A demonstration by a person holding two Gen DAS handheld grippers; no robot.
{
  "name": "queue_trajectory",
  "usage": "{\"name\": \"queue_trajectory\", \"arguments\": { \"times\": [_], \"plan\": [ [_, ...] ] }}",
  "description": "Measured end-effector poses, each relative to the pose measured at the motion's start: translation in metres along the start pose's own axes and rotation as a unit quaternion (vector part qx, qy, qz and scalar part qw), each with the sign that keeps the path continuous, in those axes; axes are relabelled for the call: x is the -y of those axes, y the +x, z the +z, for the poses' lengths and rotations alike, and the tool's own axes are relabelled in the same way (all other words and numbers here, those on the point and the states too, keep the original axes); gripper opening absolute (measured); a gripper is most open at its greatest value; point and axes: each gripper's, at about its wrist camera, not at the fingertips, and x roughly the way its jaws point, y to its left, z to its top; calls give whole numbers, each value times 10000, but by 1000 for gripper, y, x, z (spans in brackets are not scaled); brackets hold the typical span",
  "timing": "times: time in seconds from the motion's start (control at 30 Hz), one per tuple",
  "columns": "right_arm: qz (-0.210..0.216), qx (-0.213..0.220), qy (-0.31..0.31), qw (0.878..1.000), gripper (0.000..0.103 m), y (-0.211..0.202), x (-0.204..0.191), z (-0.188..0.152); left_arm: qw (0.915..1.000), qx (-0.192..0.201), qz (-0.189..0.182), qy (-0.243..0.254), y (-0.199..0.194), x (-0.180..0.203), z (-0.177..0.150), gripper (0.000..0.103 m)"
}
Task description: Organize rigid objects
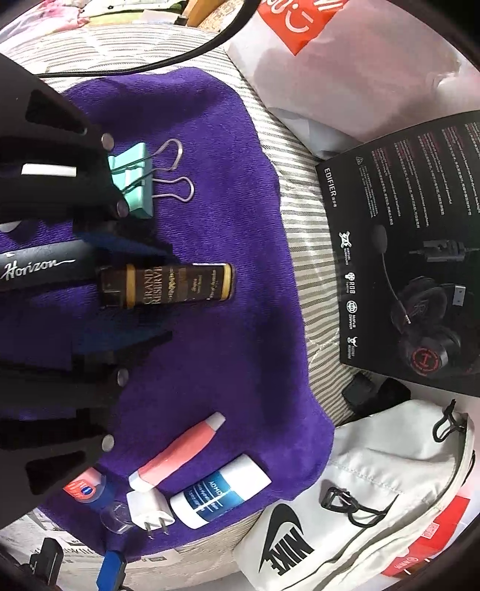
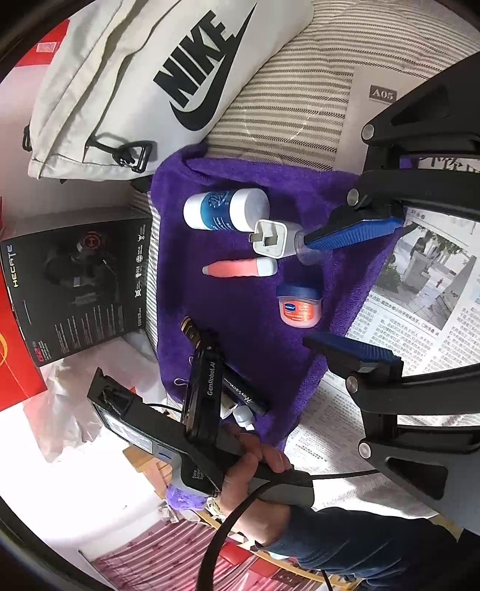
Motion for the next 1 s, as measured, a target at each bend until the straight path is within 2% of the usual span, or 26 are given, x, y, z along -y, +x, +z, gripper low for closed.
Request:
{"name": "queue_trajectory", "arguments": {
  "times": [0.07, 0.23, 0.3, 0.47, 0.63, 0.73, 0.87, 0.9, 1.0],
  "plan": [
    [-34, -25, 32, 10000, 47, -3, 0, -3, 9999, -32, 96, 7, -2, 1, -4, 50],
    [-145, -54, 90, 9998, 48, -13, -2, -10, 10000, -1, 96, -11, -17, 1, -15, 52],
    [-343, -66, 81, 9994, 52, -18, -6, -14, 10000, 29, 77, 23, -25, 4, -21, 55],
    [-628, -61, 177, 9978, 56, -30, -17, -25, 9997, 195, 40, 109, -53, 10, -41, 68],
    [-889, 6, 384, 9953, 63, -46, -29, -39, 9991, 405, 4, 103, -86, 11, -74, 81],
    [-1030, 103, 534, 9932, 75, -56, -36, -47, 9985, 540, 98, 57, -105, 11, -95, 88],
    [-1193, 176, 692, 9903, 82, -70, -47, -56, 9974, 724, -16, -51, -132, 12, -123, 95],
    [-1236, 141, 705, 9897, 89, -72, -50, -58, 9971, 757, -21, -69, -137, 13, -129, 96],
    [-1423, 152, 718, 9871, 91, -80, -58, -64, 9960, 882, 81, -62, -155, 19, -146, 99]
  ]
}}
